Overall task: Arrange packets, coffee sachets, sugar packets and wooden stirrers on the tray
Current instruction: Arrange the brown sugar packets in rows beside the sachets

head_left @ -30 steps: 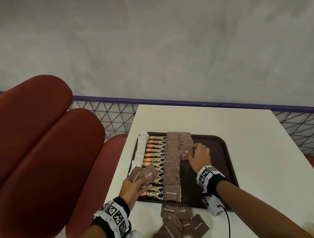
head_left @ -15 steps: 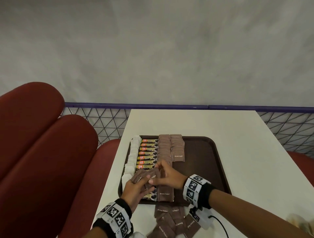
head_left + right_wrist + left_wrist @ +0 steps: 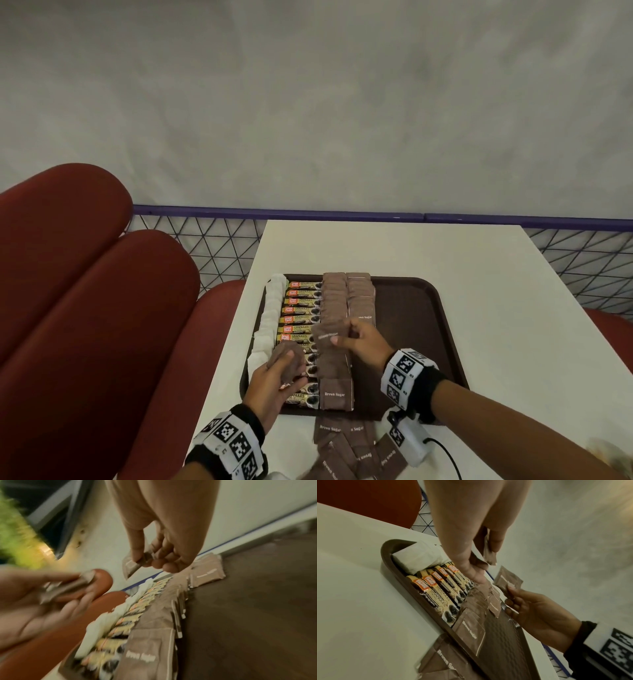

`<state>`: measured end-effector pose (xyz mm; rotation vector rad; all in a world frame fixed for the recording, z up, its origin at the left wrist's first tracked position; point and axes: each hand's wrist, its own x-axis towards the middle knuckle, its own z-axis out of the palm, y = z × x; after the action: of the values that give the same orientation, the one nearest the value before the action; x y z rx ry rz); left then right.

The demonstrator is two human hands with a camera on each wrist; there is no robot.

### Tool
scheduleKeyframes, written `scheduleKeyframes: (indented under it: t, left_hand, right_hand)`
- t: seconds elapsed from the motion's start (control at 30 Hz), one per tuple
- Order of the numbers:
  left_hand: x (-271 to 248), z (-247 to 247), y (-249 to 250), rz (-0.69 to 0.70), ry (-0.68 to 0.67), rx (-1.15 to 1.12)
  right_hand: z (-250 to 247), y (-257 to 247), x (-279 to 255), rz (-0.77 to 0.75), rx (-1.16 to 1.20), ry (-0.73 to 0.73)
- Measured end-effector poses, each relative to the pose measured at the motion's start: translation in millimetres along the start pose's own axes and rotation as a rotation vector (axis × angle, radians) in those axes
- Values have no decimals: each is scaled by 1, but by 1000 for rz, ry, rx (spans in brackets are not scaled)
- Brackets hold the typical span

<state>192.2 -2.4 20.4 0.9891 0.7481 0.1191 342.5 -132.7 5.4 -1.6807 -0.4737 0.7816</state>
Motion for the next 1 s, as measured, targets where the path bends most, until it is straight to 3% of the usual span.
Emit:
scheduleKeyframes:
  t: [0.13,0.23,0.43,0.6,0.7,0.83,0.93,1.0]
  left_hand:
    - [4,-9,-2,34,36,60]
    - [7,-14,-4,41,52,108]
    - [9,-16,-3,48,78,114]
    - [10,-23,1,45,76,125]
    - [8,-25,4,51,86,131]
    - [6,-24,5,57,83,173]
    - [3,-22,6,65,74,195]
    - [1,-20,6,71,72,212]
  right_hand:
    - [-22,14,13,86,-59,341]
    - [-37,27,23,196,-237,490]
    - [-43,39,40,358,-398,478]
    - [-38,40,46,421,-697,432]
    - [-37,40,48,394,-860,427]
    - [-34,38,46,322,-823,548]
    - [-29,29,38,149,-879,598]
    - [-23,19,30,9,-916,531]
